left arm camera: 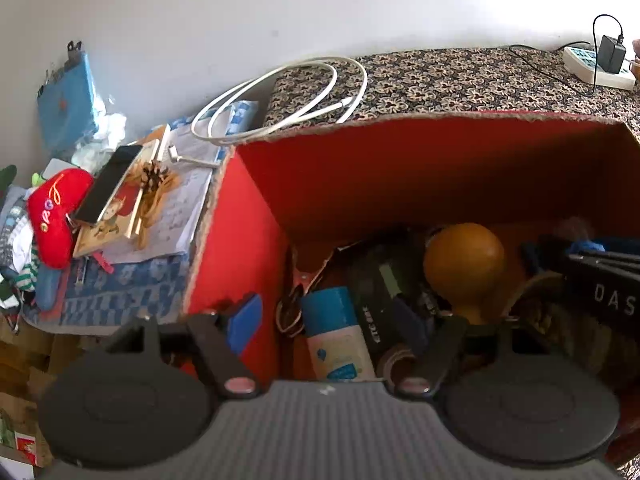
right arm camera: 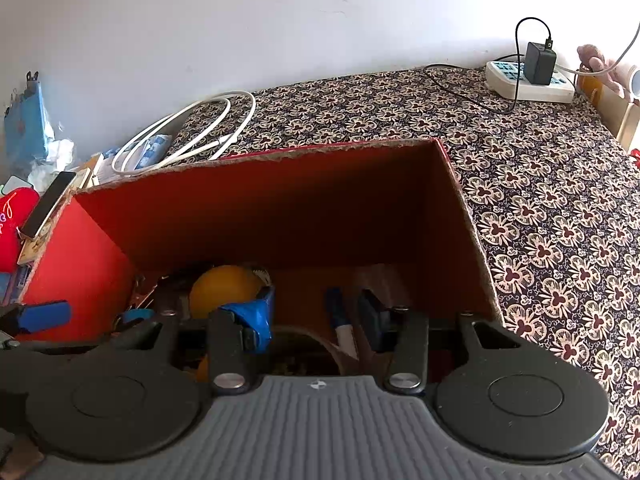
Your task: Organize rigid objects
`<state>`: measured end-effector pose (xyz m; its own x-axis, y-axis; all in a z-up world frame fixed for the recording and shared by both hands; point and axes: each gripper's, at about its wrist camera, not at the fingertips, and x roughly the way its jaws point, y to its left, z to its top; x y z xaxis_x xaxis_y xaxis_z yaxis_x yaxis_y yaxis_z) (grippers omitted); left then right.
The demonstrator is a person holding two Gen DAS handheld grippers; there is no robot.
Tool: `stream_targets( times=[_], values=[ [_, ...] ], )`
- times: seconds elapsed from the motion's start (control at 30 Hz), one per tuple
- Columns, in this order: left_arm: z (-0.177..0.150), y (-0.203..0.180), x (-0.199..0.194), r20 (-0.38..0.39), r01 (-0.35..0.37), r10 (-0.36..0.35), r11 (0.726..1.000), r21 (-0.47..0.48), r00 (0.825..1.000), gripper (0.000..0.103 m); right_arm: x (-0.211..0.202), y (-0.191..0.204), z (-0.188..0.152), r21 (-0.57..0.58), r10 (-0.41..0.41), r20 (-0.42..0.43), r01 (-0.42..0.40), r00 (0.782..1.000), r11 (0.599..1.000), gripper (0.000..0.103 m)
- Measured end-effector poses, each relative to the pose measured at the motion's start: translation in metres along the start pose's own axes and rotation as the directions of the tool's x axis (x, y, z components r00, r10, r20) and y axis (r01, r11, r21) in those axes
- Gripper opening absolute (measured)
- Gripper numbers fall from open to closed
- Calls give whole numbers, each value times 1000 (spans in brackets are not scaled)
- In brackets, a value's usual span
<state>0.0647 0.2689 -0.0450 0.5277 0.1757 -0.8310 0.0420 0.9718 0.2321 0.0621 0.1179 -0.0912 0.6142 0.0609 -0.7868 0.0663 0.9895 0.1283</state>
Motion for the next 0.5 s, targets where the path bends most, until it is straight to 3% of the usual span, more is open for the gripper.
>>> stream_targets(
  times=[0.5],
  values=[
    [-1,-1,1,0,5,-5,1000,9,1000,74,0,0,0,0,-1,0,1,1000,1000,29]
  ],
)
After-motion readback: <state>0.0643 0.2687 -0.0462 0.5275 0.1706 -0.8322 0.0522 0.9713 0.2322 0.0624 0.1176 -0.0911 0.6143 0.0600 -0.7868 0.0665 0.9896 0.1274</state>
